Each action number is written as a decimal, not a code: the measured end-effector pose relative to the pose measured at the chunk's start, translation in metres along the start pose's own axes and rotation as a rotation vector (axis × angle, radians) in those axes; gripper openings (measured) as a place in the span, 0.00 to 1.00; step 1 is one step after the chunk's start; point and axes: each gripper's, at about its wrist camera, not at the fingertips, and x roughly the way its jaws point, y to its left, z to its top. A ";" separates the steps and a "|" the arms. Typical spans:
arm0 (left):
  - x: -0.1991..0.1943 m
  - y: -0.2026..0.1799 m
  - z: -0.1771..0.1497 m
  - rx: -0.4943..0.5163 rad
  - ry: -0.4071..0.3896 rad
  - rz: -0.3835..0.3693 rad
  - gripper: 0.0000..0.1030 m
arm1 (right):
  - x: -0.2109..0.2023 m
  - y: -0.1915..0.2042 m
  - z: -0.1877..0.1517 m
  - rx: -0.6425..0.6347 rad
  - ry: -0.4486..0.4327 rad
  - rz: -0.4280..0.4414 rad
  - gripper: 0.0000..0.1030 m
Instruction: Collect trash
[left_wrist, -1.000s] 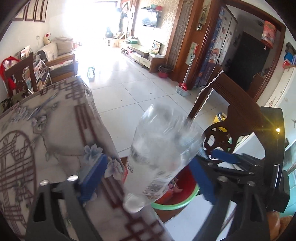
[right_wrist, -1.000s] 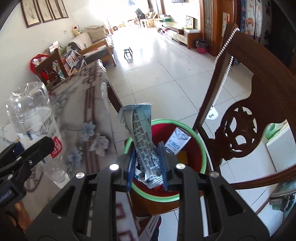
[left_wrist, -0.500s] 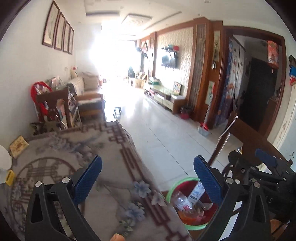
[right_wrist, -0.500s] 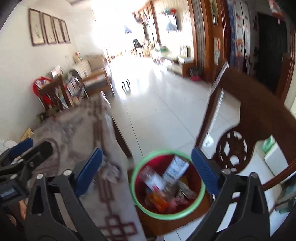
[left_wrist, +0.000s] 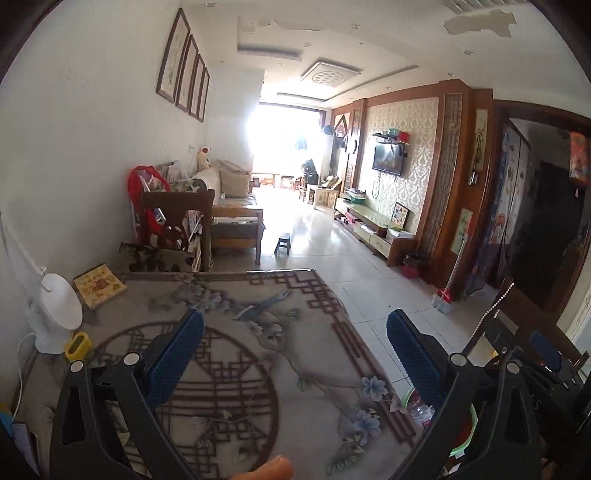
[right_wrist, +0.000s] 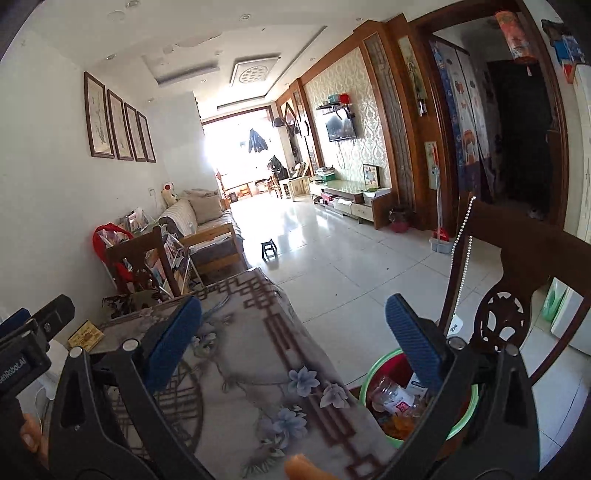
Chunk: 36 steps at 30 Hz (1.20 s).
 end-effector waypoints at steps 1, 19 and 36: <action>-0.001 0.014 0.002 -0.007 0.005 0.023 0.92 | -0.005 0.009 -0.001 -0.011 -0.002 -0.005 0.96; -0.005 0.124 -0.005 -0.041 0.044 0.101 0.92 | -0.034 0.102 -0.032 -0.025 0.013 -0.045 0.96; -0.006 0.132 -0.009 -0.046 0.047 0.097 0.92 | -0.044 0.127 -0.032 -0.061 0.006 -0.052 0.96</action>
